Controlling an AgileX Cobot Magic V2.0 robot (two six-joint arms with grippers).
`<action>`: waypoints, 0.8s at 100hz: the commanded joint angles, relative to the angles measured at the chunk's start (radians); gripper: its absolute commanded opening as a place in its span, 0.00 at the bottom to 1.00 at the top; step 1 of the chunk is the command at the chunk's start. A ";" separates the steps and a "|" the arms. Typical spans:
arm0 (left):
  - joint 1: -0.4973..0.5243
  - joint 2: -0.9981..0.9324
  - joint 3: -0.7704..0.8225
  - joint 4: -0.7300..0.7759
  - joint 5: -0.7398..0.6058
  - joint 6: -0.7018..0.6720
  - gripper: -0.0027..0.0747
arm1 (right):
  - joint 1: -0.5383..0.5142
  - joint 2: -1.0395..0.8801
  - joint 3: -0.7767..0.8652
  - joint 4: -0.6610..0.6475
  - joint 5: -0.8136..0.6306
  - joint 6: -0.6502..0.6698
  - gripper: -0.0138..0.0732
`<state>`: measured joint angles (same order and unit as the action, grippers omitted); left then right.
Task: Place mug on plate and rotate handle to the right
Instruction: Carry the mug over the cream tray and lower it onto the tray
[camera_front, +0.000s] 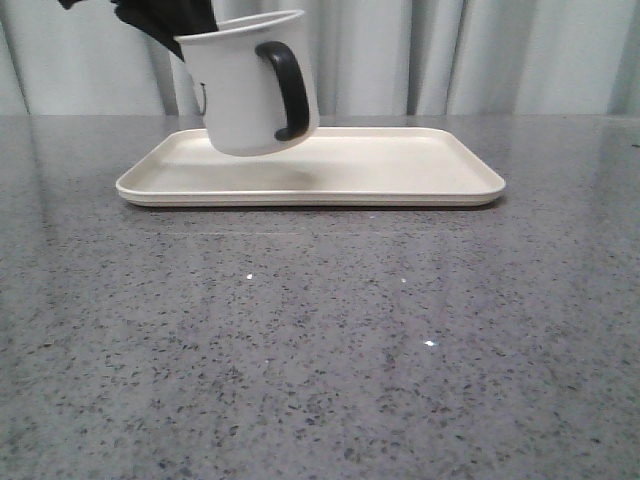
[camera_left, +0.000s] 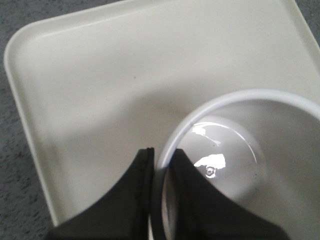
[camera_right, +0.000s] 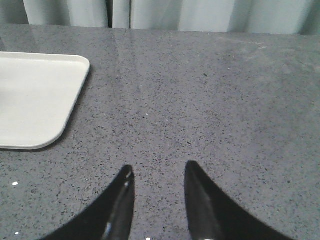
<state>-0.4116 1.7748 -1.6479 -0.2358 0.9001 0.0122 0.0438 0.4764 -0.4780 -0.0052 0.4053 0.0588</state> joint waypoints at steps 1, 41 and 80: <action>-0.027 -0.014 -0.070 -0.012 -0.042 -0.012 0.01 | -0.008 0.011 -0.037 -0.007 -0.076 -0.003 0.46; -0.044 0.065 -0.117 0.004 -0.051 -0.012 0.01 | -0.008 0.011 -0.037 -0.007 -0.076 -0.003 0.46; -0.044 0.079 -0.117 0.005 -0.083 -0.012 0.03 | -0.008 0.011 -0.037 -0.007 -0.074 -0.003 0.46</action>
<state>-0.4458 1.9085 -1.7282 -0.2144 0.8728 0.0107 0.0438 0.4764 -0.4780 -0.0052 0.4053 0.0588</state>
